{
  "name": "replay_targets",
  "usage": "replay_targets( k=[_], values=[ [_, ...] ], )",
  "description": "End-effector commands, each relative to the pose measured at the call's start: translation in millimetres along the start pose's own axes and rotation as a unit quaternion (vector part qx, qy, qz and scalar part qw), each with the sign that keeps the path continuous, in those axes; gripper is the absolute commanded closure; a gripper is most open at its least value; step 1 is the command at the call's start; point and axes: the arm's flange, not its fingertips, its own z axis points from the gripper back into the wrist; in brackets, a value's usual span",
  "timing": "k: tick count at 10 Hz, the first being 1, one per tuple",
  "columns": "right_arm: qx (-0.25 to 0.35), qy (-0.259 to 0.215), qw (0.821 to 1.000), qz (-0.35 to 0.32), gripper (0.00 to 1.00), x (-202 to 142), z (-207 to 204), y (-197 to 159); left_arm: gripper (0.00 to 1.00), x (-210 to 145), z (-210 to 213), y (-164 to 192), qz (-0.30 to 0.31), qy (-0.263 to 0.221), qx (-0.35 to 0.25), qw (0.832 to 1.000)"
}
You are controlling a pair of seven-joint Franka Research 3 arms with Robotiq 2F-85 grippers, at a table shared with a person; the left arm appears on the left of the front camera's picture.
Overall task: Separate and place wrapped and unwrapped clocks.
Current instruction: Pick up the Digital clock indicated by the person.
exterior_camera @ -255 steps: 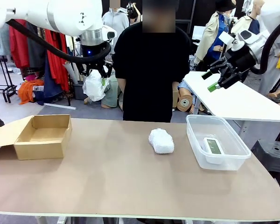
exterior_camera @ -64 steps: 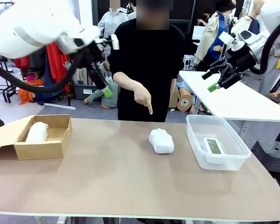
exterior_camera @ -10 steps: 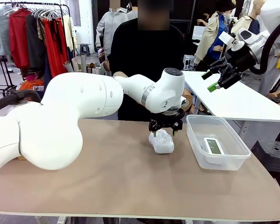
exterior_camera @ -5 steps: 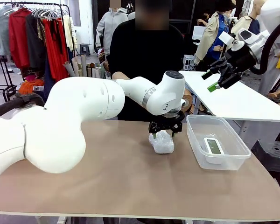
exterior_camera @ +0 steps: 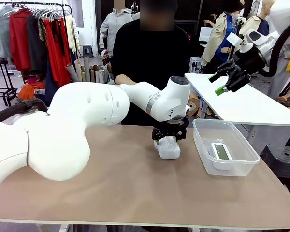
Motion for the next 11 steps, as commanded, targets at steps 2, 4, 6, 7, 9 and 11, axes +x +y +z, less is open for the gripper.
replay_targets(
  k=[2,4,6,7,9,11],
  values=[
    [-0.001,0.0,1.0,0.001,0.0,1,1,0,0.0,6,-8,-3,0.007,0.001,0.024,1.0],
    [-0.001,0.0,1.0,0.001,0.0,1,1,0,0.12,6,-13,-2,-0.014,0.002,0.022,1.0],
    [-0.001,0.0,1.0,0.001,0.0,1,1,0,0.51,6,-19,-2,-0.01,0.009,0.019,1.0],
    [-0.001,0.0,1.0,0.001,0.0,1,1,0,0.71,6,-20,0,-0.007,0.012,0.017,1.0],
    [-0.001,0.0,1.0,0.001,0.0,1,1,0,1.0,7,-13,6,-0.001,0.014,0.016,1.0],
    [-0.001,0.0,1.0,0.001,0.0,1,1,0,1.0,9,12,16,-0.008,0.019,0.017,1.0]
  ],
)
